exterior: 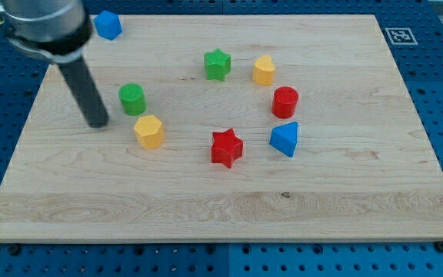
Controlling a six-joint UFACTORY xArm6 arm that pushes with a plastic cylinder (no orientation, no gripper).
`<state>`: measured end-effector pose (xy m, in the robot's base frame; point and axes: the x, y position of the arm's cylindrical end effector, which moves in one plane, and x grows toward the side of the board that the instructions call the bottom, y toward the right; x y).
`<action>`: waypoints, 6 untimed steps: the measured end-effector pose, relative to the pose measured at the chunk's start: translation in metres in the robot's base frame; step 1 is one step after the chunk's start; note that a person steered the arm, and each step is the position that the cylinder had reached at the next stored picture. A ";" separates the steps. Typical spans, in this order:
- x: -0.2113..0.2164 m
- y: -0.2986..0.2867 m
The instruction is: Move green circle towards blue cube
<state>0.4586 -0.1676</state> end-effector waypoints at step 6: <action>-0.073 0.027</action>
